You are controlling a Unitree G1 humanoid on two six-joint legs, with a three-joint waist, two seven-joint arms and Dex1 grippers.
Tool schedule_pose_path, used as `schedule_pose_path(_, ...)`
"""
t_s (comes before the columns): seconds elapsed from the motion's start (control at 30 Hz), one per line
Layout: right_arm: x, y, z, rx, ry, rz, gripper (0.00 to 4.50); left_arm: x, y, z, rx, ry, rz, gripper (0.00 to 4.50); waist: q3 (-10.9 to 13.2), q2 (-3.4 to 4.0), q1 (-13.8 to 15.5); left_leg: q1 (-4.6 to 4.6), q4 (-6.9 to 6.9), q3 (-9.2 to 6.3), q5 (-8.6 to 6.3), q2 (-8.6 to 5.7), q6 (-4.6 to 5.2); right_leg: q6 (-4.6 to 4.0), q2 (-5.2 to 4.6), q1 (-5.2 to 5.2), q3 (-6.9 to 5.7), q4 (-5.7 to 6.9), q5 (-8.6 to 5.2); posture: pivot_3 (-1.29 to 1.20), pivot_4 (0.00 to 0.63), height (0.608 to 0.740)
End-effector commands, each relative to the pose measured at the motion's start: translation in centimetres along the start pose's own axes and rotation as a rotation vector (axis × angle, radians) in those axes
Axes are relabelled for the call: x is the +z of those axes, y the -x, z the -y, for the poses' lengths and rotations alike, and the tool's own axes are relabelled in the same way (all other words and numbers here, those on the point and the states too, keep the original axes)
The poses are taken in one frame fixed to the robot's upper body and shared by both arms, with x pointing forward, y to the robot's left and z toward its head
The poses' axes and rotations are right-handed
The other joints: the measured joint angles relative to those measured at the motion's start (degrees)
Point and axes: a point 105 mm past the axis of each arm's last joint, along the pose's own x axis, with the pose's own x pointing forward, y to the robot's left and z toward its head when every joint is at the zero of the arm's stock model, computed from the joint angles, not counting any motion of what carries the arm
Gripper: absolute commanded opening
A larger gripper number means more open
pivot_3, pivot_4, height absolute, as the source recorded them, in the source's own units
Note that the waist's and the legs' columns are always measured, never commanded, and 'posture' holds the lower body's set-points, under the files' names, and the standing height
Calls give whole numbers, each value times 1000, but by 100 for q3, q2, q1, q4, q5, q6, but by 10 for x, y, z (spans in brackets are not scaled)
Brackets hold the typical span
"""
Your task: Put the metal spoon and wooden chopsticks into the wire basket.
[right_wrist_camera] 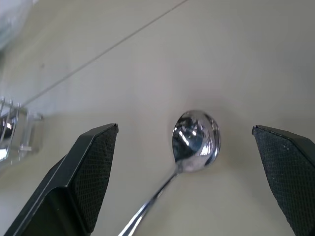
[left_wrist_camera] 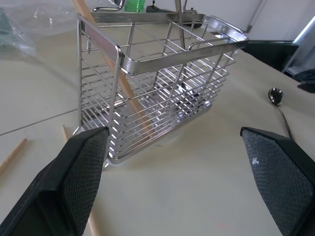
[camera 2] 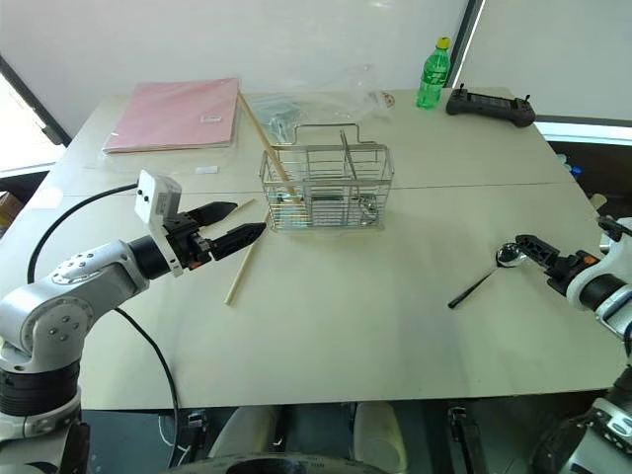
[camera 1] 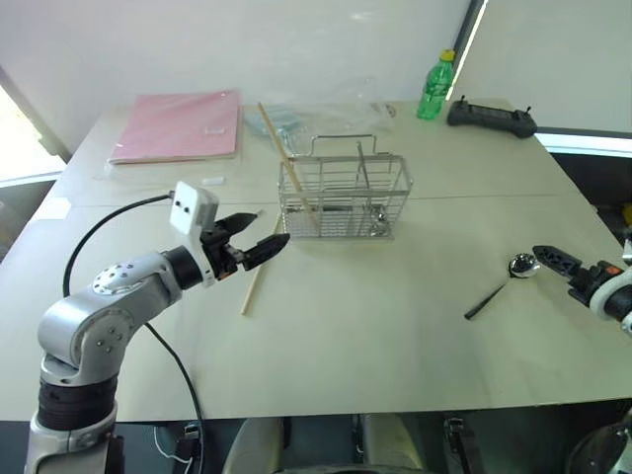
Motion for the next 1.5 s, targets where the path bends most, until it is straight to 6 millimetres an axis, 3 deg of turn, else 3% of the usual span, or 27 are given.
schedule_pose_path(0.03,13,1,1,-6,-18,89,4500,14,3,20,-113,-47,11,4490,1,1,-2,-1,-1,0,0,0,0,0,0,-1,0,0,0,0,150,728)
schedule_pose_path(0.37,-7,-17,1,-7,15,73,4500,-3,9,60,-474,-119,-173,4490,1,6,-13,0,-6,1,0,0,1,-2,0,-2,0,-4,-1,0,150,728)
schedule_pose_path(0.67,-28,-24,-1,12,118,39,4500,-7,-6,68,-625,-147,-208,4490,3,7,-16,-3,-11,0,-1,0,2,-1,0,-5,0,-6,-3,0,150,728)
schedule_pose_path(0.9,-25,-24,6,-21,111,76,4500,-8,-10,70,-652,-161,-202,4490,4,6,-28,-2,-12,-1,-1,1,2,0,0,-6,0,-6,-3,0,150,728)
schedule_pose_path(1.0,-23,-23,12,-43,106,88,3607,-7,-11,69,-648,-165,-196,4500,4,6,-30,-3,-11,-1,-1,1,2,1,0,-5,0,-6,-3,0,150,728)
schedule_pose_path(1.23,-23,-21,15,-47,96,101,21,-3,-12,68,-640,-175,-180,4500,3,8,-29,-4,-14,-2,-1,0,3,1,0,-8,0,-6,-4,0,150,728)
schedule_pose_path(1.5,-22,-17,17,-55,101,103,21,-2,-13,68,-644,-177,-174,4500,5,4,-8,-4,-15,-5,-1,-1,3,4,-1,-5,0,-7,-6,0,150,728)
